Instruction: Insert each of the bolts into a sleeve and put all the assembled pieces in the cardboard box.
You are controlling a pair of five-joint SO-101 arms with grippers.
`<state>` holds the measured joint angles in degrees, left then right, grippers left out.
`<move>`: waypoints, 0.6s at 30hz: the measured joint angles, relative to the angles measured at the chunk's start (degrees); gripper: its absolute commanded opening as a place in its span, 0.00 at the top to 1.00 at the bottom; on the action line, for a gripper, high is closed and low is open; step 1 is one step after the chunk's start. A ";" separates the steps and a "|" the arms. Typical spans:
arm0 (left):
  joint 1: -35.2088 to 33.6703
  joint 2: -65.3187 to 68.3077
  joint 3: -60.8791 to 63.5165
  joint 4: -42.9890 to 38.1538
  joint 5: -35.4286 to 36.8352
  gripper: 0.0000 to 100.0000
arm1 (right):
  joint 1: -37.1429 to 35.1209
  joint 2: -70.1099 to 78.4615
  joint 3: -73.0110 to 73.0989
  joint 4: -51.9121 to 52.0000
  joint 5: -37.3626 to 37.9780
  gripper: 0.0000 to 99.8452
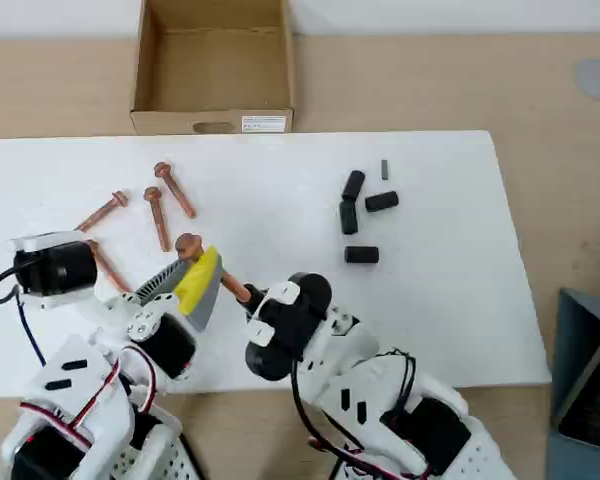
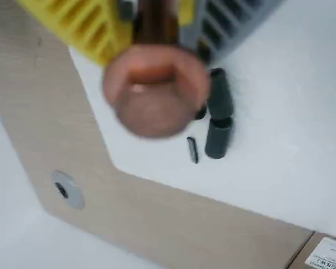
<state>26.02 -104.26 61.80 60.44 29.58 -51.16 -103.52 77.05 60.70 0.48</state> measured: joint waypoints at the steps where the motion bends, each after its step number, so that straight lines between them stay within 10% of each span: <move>1: 0.00 0.00 0.35 -0.18 0.00 1.00 | 0.00 0.00 0.00 0.00 0.00 0.99; 18: -2.46 0.00 2.46 -2.90 0.00 1.00 | -0.09 0.00 -0.09 -0.09 0.00 0.99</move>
<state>23.56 -104.26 64.26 57.54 29.58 -51.25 -103.52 76.97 60.62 0.48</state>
